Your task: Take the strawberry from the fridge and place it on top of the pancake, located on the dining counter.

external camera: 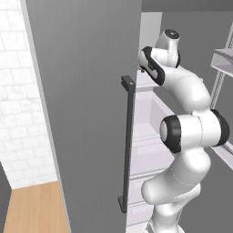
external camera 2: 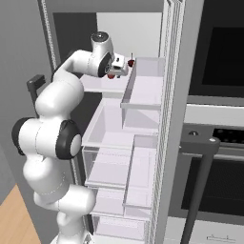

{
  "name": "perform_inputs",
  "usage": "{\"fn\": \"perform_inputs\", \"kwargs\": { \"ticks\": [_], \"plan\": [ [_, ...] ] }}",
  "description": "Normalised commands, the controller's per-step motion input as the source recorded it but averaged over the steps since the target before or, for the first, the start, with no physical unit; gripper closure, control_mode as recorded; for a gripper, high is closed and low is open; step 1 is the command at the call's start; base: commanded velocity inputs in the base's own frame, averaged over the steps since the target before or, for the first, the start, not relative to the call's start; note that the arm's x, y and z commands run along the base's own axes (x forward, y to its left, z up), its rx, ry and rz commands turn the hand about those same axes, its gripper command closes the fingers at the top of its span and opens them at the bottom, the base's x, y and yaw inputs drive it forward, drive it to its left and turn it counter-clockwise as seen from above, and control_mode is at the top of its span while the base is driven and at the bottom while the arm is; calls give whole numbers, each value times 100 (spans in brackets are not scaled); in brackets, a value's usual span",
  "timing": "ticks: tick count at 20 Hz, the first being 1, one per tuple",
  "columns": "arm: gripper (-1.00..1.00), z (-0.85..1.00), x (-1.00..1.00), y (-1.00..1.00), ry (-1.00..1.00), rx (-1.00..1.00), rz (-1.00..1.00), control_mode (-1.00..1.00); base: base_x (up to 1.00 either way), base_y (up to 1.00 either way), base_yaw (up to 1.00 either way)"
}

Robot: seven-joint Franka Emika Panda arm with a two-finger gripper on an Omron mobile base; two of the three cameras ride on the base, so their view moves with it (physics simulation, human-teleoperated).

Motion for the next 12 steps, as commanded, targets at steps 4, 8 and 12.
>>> {"fn": "perform_inputs", "kwargs": {
  "ticks": [4, 8, 12],
  "plan": [
    [-100, 0, 3, -7, 0, 0, 0, -100, 0, 0, 0],
    [-100, -1, 16, 0, 0, 0, 1, -100, 0, 0, 0],
    [-100, 0, 24, 0, 0, 0, 3, -100, 0, 0, 0]
  ]
}}
